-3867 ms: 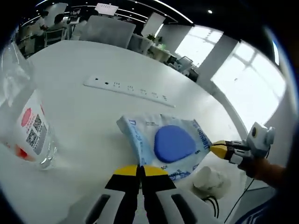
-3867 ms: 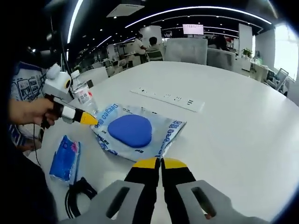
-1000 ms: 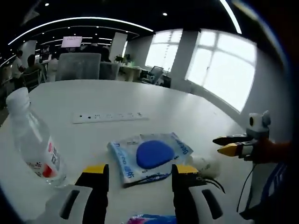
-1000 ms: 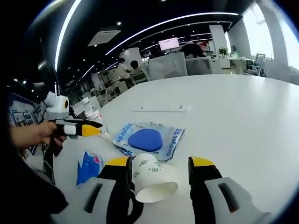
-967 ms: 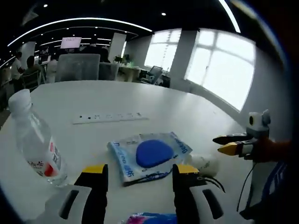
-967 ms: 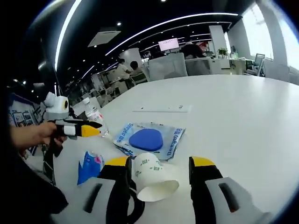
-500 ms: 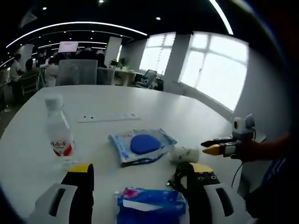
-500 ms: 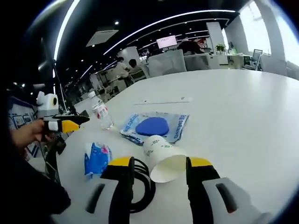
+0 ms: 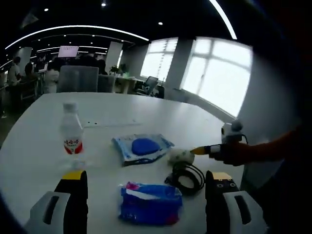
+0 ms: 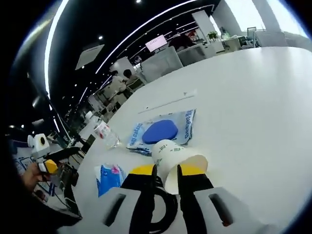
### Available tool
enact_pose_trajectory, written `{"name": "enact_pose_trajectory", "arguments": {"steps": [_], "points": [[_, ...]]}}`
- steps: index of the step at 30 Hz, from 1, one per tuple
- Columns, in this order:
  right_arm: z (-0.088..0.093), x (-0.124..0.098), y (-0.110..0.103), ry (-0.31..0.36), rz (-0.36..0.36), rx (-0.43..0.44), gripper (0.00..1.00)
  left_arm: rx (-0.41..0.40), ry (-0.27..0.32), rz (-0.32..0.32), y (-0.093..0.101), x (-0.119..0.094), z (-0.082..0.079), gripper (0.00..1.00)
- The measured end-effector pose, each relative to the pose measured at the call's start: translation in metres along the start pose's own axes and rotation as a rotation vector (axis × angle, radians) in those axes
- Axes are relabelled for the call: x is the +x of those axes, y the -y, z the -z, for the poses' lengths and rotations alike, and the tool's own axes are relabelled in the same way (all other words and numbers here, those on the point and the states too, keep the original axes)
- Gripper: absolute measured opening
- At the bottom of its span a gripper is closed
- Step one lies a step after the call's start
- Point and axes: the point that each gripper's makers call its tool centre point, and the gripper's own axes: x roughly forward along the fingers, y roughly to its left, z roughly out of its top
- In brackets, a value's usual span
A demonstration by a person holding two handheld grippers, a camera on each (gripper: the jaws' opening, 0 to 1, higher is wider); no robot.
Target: Arrange the tabletop items into an orderly group along one side of the table until the central work area is clear of visible clutter.
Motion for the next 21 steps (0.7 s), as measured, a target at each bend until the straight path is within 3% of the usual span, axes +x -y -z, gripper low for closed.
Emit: {"name": "enact_pose_trajectory", "arguments": {"steps": [6,16,21], "points": [[-0.001,0.000,-0.001,-0.011,0.000,-0.023,0.00,0.006,-0.009,-0.023,-0.007,-0.011,0.003,0.99],[-0.011,-0.004,-0.009,0.012,-0.009,-0.069,0.00,0.014,-0.013,-0.037,-0.012,-0.016,0.002,0.99],[-0.020,-0.009,-0.021,0.025,-0.017,-0.131,0.00,0.035,-0.033,-0.039,-0.015,-0.018,0.005,0.99]]}}
